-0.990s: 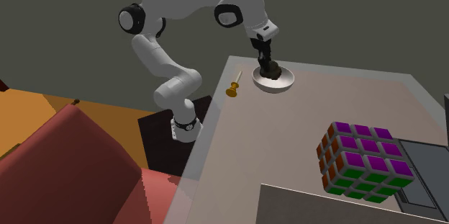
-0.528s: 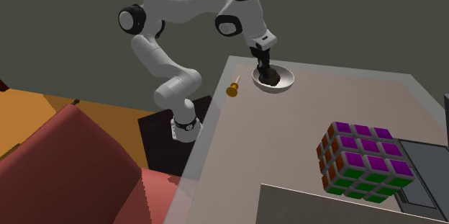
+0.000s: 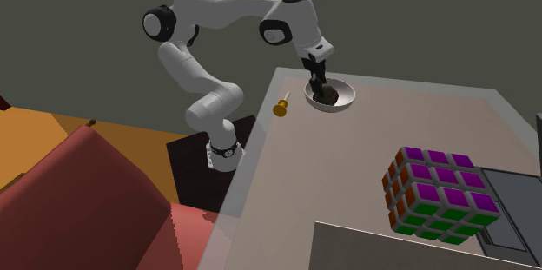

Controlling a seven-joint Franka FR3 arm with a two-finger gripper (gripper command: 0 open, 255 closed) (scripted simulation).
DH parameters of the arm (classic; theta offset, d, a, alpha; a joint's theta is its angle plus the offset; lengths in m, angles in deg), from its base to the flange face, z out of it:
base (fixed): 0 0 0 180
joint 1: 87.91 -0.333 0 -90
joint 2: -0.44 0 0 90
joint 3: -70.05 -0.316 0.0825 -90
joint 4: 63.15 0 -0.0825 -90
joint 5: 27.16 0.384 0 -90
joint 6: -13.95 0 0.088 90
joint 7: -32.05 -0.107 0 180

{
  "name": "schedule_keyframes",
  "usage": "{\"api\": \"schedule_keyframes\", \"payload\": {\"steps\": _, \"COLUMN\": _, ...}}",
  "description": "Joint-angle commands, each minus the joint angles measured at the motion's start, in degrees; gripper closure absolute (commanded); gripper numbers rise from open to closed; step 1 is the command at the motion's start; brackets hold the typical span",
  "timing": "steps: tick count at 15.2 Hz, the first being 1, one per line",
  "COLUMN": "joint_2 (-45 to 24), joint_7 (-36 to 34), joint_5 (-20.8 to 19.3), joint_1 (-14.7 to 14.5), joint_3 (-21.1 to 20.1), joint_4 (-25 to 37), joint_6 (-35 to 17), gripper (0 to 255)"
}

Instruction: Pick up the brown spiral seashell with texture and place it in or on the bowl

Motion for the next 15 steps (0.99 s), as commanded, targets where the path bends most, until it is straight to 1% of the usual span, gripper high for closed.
{"api": "schedule_keyframes", "payload": {"steps": 1, "joint_2": 0.0, "joint_7": 0.0, "joint_5": 0.1, "joint_1": -0.1, "joint_3": -0.1, "joint_4": -0.1, "joint_6": 0.0, "gripper": 0}}
{"api": "schedule_keyframes", "payload": {"steps": 5, "joint_2": -0.1, "joint_7": 0.0, "joint_5": 0.0, "joint_1": 0.0, "joint_3": -0.1, "joint_4": 0.0, "joint_6": 0.0, "gripper": 0}}
{"api": "schedule_keyframes", "payload": {"steps": 9, "joint_2": 2.1, "joint_7": -0.8, "joint_5": -2.8, "joint_1": 0.3, "joint_3": 3.9, "joint_4": 4.9, "joint_6": 7.6, "gripper": 0}}
{"api": "schedule_keyframes", "payload": {"steps": 15, "joint_2": 2.1, "joint_7": -0.8, "joint_5": -2.9, "joint_1": 0.3, "joint_3": 3.9, "joint_4": 4.9, "joint_6": 7.6, "gripper": 0}}
